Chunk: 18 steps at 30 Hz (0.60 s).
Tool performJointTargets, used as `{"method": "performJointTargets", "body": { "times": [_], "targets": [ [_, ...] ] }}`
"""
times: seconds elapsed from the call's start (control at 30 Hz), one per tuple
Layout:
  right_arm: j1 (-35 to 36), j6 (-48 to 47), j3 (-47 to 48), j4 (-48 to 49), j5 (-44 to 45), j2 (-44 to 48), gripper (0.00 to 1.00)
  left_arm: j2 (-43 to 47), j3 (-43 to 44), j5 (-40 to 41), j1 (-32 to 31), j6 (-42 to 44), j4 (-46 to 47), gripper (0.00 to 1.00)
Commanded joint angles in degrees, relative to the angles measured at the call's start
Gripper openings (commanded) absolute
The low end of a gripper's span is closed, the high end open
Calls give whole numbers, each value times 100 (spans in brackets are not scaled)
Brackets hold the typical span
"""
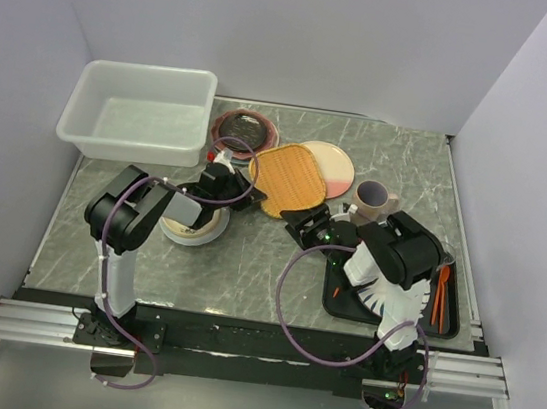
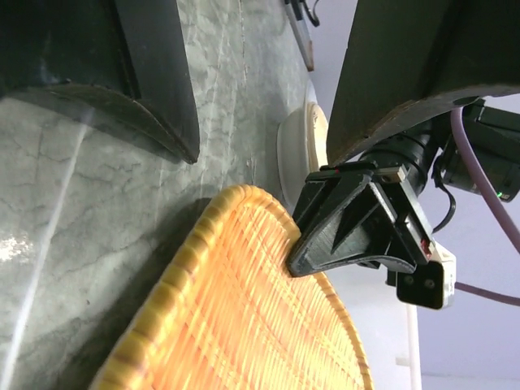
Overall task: Place the plates into the plastic bin on the countertop
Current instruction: Pick up the plate at the center of the board.
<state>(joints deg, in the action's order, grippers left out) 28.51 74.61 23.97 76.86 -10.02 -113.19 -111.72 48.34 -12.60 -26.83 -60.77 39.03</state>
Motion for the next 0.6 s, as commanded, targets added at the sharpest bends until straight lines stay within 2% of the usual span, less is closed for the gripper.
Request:
{"method": "performJointTargets", "body": {
  "times": [0.0, 0.57],
  "targets": [
    [23, -350, -6, -100, 88, 428, 72, 300, 115, -67, -42, 206, -35, 1],
    [49, -1018, 161, -1190, -44, 1272, 74, 827, 264, 109, -7, 487, -589, 1]
  ]
}}
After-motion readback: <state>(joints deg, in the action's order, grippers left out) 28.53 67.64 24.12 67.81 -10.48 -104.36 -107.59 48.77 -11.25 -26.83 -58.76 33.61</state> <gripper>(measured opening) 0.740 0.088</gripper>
